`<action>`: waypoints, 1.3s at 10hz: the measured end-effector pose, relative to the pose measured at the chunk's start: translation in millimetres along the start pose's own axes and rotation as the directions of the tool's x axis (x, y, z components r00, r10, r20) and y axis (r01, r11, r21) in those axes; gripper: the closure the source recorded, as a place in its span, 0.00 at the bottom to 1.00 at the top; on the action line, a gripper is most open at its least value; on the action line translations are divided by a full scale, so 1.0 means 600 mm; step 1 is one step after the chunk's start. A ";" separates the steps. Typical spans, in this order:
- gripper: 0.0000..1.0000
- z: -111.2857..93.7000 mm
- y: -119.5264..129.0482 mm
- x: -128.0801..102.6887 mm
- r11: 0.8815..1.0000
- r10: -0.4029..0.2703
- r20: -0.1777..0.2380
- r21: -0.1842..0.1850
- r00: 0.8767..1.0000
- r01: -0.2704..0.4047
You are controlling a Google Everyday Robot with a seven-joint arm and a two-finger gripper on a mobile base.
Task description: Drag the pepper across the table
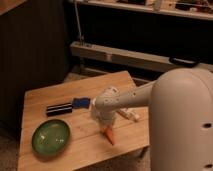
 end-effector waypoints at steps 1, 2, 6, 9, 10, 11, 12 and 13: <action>0.65 0.002 0.011 -0.009 1.000 -0.016 -0.004 -0.001 1.000 0.016; 0.65 0.004 0.027 -0.024 0.999 -0.036 -0.005 -0.006 0.999 0.036; 0.65 0.003 0.037 -0.029 0.999 -0.048 -0.003 -0.011 0.999 0.048; 0.65 0.005 0.058 -0.039 0.996 -0.084 -0.001 -0.021 0.996 0.084; 0.65 0.005 0.061 -0.039 0.996 -0.086 0.000 -0.023 0.996 0.086; 0.65 0.004 0.059 -0.039 0.996 -0.083 0.001 -0.023 0.997 0.083; 0.65 0.004 0.060 -0.040 0.996 -0.085 0.002 -0.023 0.996 0.085; 0.65 0.004 0.061 -0.041 0.996 -0.090 -0.001 -0.021 0.996 0.090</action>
